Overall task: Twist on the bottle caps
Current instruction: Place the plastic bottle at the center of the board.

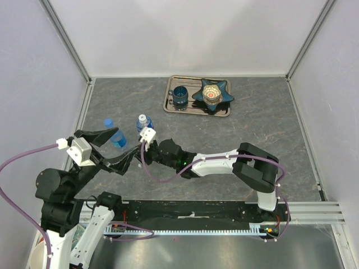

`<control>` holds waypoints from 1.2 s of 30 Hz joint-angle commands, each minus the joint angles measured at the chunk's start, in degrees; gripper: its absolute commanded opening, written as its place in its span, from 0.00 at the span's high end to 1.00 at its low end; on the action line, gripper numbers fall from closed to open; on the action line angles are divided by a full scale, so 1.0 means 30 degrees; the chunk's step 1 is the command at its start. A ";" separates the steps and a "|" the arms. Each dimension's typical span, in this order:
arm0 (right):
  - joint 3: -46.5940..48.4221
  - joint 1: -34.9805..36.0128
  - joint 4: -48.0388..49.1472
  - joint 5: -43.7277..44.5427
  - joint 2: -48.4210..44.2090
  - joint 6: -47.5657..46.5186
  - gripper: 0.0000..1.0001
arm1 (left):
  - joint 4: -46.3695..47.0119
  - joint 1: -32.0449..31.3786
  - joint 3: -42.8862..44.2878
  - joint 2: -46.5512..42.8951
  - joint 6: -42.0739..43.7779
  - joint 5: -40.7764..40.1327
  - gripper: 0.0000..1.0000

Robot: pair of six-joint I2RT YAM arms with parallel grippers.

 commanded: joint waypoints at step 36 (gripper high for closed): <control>-0.1223 0.1660 0.0506 0.3509 -0.0520 -0.2485 0.02 | 0.0589 0.0264 -0.0135 0.0321 -0.0908 0.0236 0.01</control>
